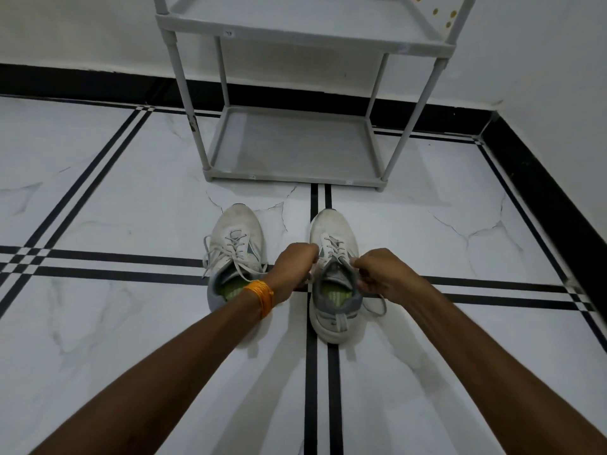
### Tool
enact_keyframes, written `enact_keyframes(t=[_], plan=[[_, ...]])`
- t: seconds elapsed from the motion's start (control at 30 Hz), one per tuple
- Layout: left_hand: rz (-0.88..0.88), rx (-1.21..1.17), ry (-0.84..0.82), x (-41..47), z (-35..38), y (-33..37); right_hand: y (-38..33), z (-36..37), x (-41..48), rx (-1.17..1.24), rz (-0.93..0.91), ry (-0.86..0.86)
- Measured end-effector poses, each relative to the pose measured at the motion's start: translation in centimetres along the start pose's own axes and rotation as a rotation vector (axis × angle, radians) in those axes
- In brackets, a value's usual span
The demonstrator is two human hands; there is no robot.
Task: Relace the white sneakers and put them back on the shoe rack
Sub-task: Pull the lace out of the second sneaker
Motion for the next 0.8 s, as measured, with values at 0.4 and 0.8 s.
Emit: enact_keyframes(t=[0.4,0.8], plan=[[-0.019,-0.241,0.105,-0.2,0.2,-1.6,0.9,2.0,0.7,0.086,-0.062,0.295],[0.081,-0.193,0.270,0.2,0.0,-1.3,1.1,2.6,0.9,0.128,-0.066,0.237]])
Point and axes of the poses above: each hand's wrist, its own x-axis towards the middle knuckle, its own z-axis out of the palm, y = z × x, the point moved 3 cm from there along x, towards the middle knuckle, and after that the axes turned 15 degrees about -x, right-handed, at the moved point
